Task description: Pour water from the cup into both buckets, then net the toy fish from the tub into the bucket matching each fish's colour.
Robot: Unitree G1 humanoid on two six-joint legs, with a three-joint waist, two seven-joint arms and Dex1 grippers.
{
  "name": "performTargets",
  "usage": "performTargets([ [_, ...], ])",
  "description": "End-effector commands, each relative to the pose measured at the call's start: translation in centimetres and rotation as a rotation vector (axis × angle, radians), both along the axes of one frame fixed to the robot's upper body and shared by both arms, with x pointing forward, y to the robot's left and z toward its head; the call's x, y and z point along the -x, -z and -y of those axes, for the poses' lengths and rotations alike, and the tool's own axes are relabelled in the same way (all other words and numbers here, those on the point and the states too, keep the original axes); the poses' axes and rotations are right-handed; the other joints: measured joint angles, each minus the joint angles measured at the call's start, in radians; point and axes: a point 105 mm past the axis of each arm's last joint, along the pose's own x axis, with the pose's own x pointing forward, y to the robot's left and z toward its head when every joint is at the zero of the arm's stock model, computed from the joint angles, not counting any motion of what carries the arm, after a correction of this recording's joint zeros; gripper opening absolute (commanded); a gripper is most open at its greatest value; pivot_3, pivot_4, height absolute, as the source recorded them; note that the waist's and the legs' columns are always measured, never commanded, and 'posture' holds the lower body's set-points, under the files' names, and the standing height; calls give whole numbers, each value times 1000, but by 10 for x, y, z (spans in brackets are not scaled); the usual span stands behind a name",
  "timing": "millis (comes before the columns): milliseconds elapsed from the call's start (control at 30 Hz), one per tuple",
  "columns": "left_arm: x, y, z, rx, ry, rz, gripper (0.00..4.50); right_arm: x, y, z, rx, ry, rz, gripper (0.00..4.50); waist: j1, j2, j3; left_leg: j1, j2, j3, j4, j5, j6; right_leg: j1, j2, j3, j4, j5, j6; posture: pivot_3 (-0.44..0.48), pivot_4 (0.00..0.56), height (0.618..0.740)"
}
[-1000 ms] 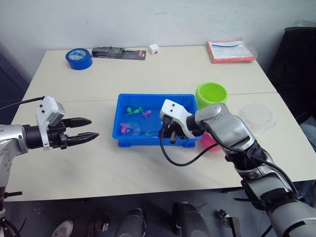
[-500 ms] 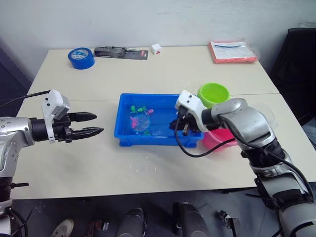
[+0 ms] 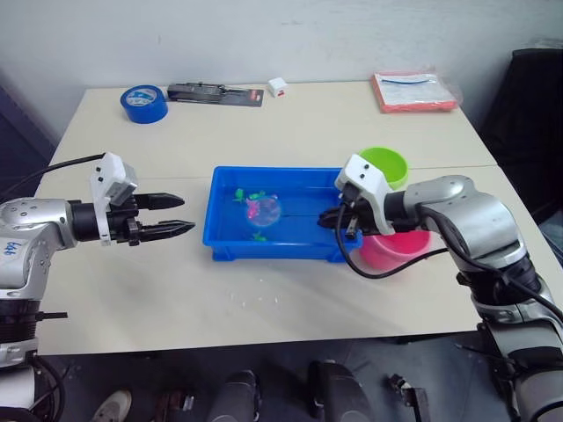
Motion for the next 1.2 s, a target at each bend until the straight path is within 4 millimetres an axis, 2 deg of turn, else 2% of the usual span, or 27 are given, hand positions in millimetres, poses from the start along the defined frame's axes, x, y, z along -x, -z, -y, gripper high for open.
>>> performTargets([
  [33, -4, -5, 21, -5, 92, 45, 3263, 11, -23, 20, -53, 10, 74, 798, 15, 0, 0, 0, -1, 0, 0, 0, 1, 0, -1, 0, 0, 0, 0, 0, 150, 737],
  [200, -15, -10, 48, 13, 202, 73, 3263, 39, -41, 64, -97, 118, 90, 798, 45, 0, 0, -2, -2, -1, 2, 1, 2, 2, -2, -2, -5, 0, 0, 0, 150, 737],
  [467, -25, -12, 68, 28, 297, 94, 3263, 62, -60, 123, -64, 342, 260, 798, 48, 0, 0, -1, 0, 2, 2, 1, 2, 2, 1, -2, -5, 0, 0, 0, 150, 737],
  [567, -30, -11, 73, 31, 318, 92, 3263, 75, -56, 149, -8, 444, 313, 798, 52, 0, 0, -1, 0, 2, 2, 1, 2, 2, 1, -3, -5, 0, 0, 0, 150, 737],
  [767, -38, -8, 74, 30, 330, 90, 3263, 97, -39, 185, 127, 568, 411, 798, 55, -1, 0, 0, -2, 1, 3, 2, 4, 6, 2, -3, -5, 1, 2, 0, 150, 737],
  [1000, -43, -4, 75, 33, 337, 87, 3263, 118, -19, 201, 307, 590, 547, 798, 51, 0, 0, 2, -2, 2, 2, 2, 4, 6, 4, -3, -5, 1, 2, 0, 150, 737],
  [1200, -45, -2, 76, 39, 336, 83, 3263, 123, -15, 205, 459, 562, 752, 798, 51, 0, 0, 3, -2, 3, 2, 2, 4, 7, 4, -3, -5, 1, 2, 0, 150, 737],
])
